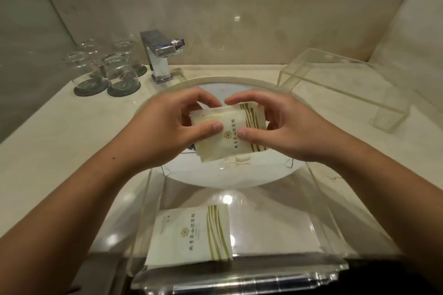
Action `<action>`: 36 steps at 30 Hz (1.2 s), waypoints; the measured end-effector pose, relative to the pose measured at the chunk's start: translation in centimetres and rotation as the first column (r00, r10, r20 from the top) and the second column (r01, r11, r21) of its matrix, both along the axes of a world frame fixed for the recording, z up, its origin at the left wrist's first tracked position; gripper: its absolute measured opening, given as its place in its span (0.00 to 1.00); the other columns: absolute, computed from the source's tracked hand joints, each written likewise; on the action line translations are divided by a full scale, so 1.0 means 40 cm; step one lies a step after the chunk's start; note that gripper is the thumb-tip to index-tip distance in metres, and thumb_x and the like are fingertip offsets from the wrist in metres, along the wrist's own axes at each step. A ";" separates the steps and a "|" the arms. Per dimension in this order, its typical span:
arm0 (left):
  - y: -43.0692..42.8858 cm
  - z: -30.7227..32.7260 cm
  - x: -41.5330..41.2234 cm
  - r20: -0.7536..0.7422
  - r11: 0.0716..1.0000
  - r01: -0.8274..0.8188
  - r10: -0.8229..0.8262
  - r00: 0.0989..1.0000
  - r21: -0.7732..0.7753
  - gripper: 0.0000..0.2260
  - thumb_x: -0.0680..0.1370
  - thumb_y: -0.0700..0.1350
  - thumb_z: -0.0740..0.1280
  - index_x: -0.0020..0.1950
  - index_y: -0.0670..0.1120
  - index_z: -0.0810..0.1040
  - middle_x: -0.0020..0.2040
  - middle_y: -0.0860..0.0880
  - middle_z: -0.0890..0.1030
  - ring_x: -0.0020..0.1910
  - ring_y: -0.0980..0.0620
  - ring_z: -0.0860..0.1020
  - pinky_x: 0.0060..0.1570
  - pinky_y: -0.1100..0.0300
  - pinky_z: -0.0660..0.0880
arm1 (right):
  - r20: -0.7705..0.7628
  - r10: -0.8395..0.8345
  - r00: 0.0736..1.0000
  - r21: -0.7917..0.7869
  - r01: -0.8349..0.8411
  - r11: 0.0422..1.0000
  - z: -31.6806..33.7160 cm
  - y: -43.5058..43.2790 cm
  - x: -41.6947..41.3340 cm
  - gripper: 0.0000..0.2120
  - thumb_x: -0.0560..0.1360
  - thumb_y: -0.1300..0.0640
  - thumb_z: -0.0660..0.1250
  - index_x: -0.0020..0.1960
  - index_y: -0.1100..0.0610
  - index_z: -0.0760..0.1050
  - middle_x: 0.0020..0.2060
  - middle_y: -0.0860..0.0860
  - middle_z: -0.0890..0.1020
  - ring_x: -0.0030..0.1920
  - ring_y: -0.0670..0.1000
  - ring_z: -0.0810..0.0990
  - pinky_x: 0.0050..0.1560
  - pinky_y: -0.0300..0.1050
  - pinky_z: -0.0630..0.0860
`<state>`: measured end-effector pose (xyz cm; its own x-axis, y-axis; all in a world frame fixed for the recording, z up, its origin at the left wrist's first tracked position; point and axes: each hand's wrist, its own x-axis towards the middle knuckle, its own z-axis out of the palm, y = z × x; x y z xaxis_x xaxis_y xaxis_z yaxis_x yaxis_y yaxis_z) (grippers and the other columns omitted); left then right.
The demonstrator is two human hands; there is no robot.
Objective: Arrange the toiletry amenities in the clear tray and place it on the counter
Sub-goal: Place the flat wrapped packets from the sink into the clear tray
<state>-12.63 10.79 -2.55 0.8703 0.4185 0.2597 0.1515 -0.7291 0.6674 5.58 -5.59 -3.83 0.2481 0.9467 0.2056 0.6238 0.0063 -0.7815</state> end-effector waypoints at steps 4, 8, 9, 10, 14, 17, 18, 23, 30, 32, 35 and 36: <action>-0.026 0.008 -0.018 -0.051 0.994 0.045 -0.051 0.997 -0.097 0.09 0.75 0.53 0.73 0.55 0.56 0.82 0.43 0.52 0.88 0.41 0.56 0.86 0.43 0.55 0.83 | 0.091 -0.020 0.996 -0.033 0.023 0.999 0.006 -0.031 -0.032 0.20 0.75 0.48 0.74 0.66 0.42 0.78 0.58 0.39 0.82 0.58 0.46 0.82 0.53 0.49 0.82; -0.047 0.015 -0.036 -0.166 0.977 0.122 -0.151 0.974 -0.175 0.08 0.77 0.52 0.70 0.55 0.55 0.82 0.42 0.54 0.88 0.40 0.57 0.86 0.42 0.54 0.82 | 0.060 -0.029 0.998 -0.088 0.034 0.996 0.007 -0.066 -0.054 0.16 0.73 0.46 0.74 0.60 0.43 0.81 0.50 0.42 0.85 0.50 0.46 0.84 0.48 0.48 0.83; -0.052 0.014 -0.041 -0.191 0.970 0.148 -0.185 0.964 -0.194 0.08 0.78 0.52 0.70 0.56 0.54 0.82 0.43 0.54 0.88 0.41 0.57 0.86 0.43 0.55 0.81 | 0.050 -0.028 0.998 -0.108 0.033 0.994 0.005 -0.074 -0.059 0.15 0.73 0.47 0.75 0.59 0.43 0.82 0.48 0.43 0.85 0.47 0.47 0.85 0.46 0.48 0.83; -0.057 0.013 -0.045 -0.211 0.965 0.169 -0.211 0.954 -0.201 0.08 0.78 0.51 0.70 0.56 0.54 0.83 0.45 0.54 0.88 0.42 0.56 0.86 0.44 0.56 0.81 | 0.044 -0.023 0.999 -0.127 0.028 0.991 0.004 -0.083 -0.064 0.14 0.73 0.47 0.75 0.58 0.43 0.82 0.47 0.44 0.85 0.44 0.48 0.85 0.44 0.48 0.82; -0.075 0.005 -0.055 -0.285 0.969 0.208 -0.238 0.929 -0.132 0.08 0.77 0.53 0.71 0.55 0.58 0.83 0.45 0.57 0.87 0.41 0.57 0.85 0.43 0.58 0.81 | 0.021 0.004 1.000 -0.197 0.001 0.980 -0.007 -0.117 -0.079 0.12 0.75 0.48 0.74 0.57 0.44 0.82 0.45 0.40 0.85 0.43 0.45 0.83 0.40 0.40 0.77; -0.087 -0.002 -0.069 -0.313 0.968 0.224 -0.248 0.917 -0.110 0.08 0.76 0.55 0.71 0.55 0.60 0.82 0.44 0.61 0.86 0.42 0.60 0.84 0.41 0.66 0.77 | -0.023 0.008 1.000 -0.261 -0.014 0.965 -0.013 -0.145 -0.087 0.14 0.75 0.46 0.73 0.60 0.41 0.80 0.49 0.36 0.84 0.49 0.39 0.81 0.46 0.41 0.75; -0.089 -0.005 -0.075 -0.326 0.967 0.233 -0.253 0.911 -0.098 0.09 0.76 0.57 0.71 0.56 0.62 0.81 0.46 0.62 0.85 0.43 0.62 0.83 0.41 0.67 0.76 | -0.030 0.012 0.999 -0.280 -0.020 0.960 -0.012 -0.153 -0.090 0.14 0.75 0.45 0.73 0.61 0.40 0.80 0.50 0.35 0.83 0.51 0.37 0.81 0.49 0.41 0.75; -0.087 -0.020 -0.119 -0.454 0.952 0.305 -0.275 0.848 -0.008 0.23 0.70 0.67 0.70 0.64 0.67 0.73 0.56 0.67 0.80 0.56 0.67 0.78 0.48 0.68 0.74 | 0.055 0.041 0.998 -0.354 -0.019 0.935 0.008 -0.193 -0.092 0.14 0.76 0.44 0.71 0.61 0.36 0.79 0.48 0.25 0.80 0.49 0.29 0.78 0.48 0.31 0.71; -0.113 -0.043 -0.155 -0.615 0.918 0.388 -0.262 0.743 0.077 0.36 0.68 0.69 0.72 0.73 0.70 0.60 0.63 0.71 0.70 0.64 0.71 0.69 0.63 0.69 0.70 | 0.138 0.069 0.988 -0.406 -0.007 0.914 0.016 -0.204 -0.120 0.14 0.75 0.41 0.69 0.61 0.34 0.77 0.42 0.21 0.76 0.47 0.25 0.75 0.44 0.27 0.67; -0.114 -0.046 -0.160 -0.605 0.916 0.392 -0.263 0.751 0.089 0.35 0.67 0.70 0.71 0.70 0.72 0.60 0.62 0.71 0.70 0.63 0.71 0.69 0.62 0.69 0.69 | 0.113 0.069 0.991 -0.407 -0.017 0.913 0.017 -0.201 -0.125 0.14 0.75 0.41 0.69 0.61 0.34 0.77 0.46 0.22 0.77 0.49 0.26 0.76 0.47 0.28 0.67; -0.115 -0.049 -0.166 -0.590 0.919 0.381 -0.251 0.767 0.104 0.26 0.66 0.72 0.70 0.59 0.76 0.61 0.57 0.73 0.70 0.59 0.72 0.70 0.56 0.70 0.69 | 0.013 0.052 0.999 -0.382 -0.043 0.923 0.034 -0.200 -0.129 0.13 0.76 0.43 0.69 0.60 0.36 0.78 0.49 0.27 0.80 0.47 0.36 0.82 0.47 0.34 0.75; -0.118 -0.050 -0.167 -0.581 0.924 0.368 -0.244 0.776 0.105 0.26 0.66 0.71 0.70 0.60 0.75 0.63 0.57 0.73 0.71 0.58 0.71 0.71 0.55 0.69 0.70 | -0.033 0.035 0.999 -0.377 -0.045 0.925 0.039 -0.199 -0.130 0.13 0.76 0.43 0.70 0.60 0.36 0.79 0.51 0.32 0.83 0.47 0.44 0.85 0.48 0.46 0.80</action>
